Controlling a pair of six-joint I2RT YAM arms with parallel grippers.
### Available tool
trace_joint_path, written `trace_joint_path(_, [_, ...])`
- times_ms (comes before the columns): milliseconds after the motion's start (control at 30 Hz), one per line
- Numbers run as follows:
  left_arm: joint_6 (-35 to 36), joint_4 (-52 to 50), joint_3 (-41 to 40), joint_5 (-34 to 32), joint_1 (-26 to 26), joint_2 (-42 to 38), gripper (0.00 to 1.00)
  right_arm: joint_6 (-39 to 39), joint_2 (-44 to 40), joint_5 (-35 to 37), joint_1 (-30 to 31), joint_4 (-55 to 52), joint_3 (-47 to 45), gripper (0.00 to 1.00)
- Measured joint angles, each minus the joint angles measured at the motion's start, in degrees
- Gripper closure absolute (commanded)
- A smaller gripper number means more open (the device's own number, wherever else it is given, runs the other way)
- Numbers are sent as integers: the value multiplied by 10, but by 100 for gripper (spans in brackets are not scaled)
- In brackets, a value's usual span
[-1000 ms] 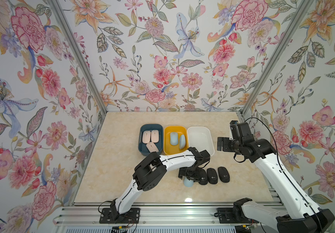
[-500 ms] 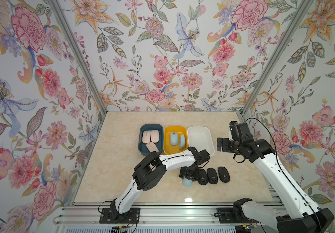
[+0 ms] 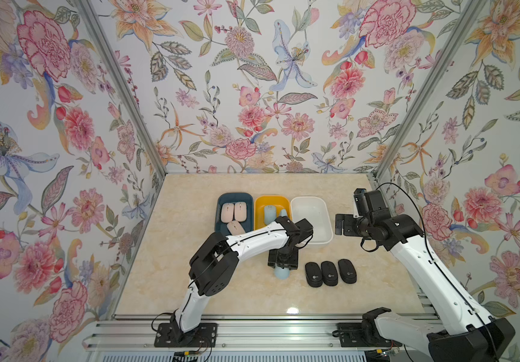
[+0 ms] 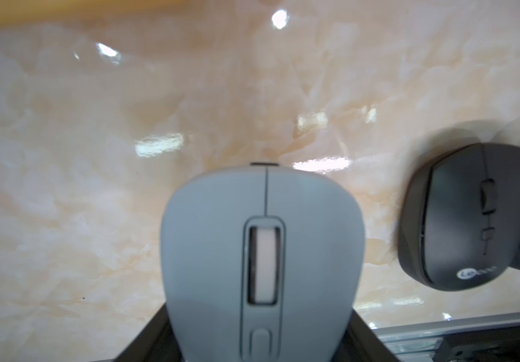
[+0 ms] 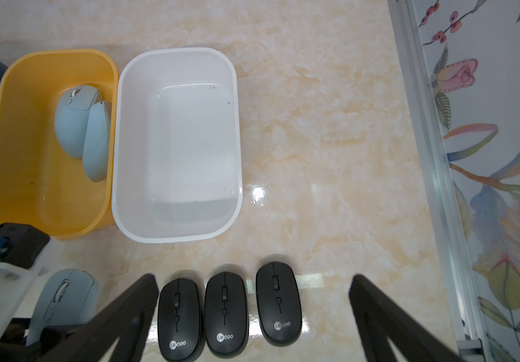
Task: Place the mice by color into the storage box
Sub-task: Pick up the mouse from the center of the board, then place the mouse in the storage box.
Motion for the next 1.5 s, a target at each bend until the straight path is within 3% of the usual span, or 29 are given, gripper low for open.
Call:
trace_joint_path(433, [43, -52, 179, -15, 112, 0, 42, 0, 4, 0, -2, -11, 11, 1])
trace_joint_path(667, [70, -58, 245, -19, 165, 59, 41, 1, 4, 0, -9, -28, 11, 1])
trace_joint_path(933, [93, -61, 271, -19, 190, 136, 40, 7, -5, 0, -9, -44, -2, 1])
trace_joint_path(1500, [126, -61, 311, -18, 215, 215, 37, 17, -10, 1, -9, -54, -23, 1])
